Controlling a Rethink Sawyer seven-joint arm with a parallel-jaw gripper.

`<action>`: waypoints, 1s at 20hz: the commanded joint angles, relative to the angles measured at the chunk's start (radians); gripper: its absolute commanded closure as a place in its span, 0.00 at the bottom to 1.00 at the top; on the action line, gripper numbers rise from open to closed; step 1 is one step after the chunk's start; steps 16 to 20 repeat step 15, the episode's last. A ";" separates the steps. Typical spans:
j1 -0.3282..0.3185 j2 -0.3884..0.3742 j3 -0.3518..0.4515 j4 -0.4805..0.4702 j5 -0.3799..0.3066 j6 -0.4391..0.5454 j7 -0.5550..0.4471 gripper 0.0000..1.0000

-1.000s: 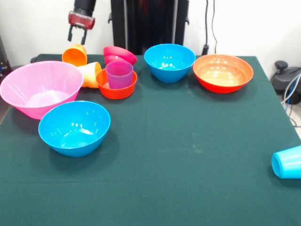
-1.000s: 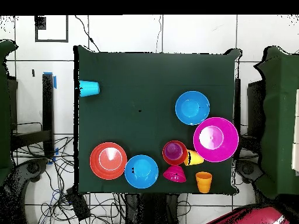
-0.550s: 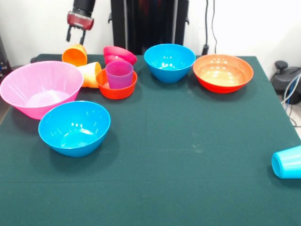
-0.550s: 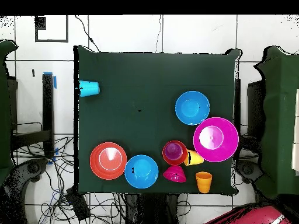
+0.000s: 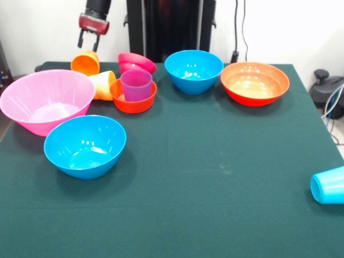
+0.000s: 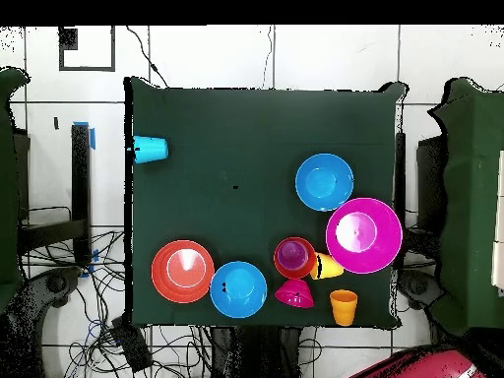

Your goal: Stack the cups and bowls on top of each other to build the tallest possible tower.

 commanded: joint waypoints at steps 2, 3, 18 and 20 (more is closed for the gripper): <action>-0.020 0.300 0.247 0.158 -0.115 -0.035 0.188 0.00; -0.018 0.304 0.246 0.156 -0.126 -0.021 0.204 0.00; 0.008 0.363 0.234 0.194 -0.023 -0.120 0.184 0.00; 0.008 0.363 0.234 0.194 -0.023 -0.120 0.184 0.00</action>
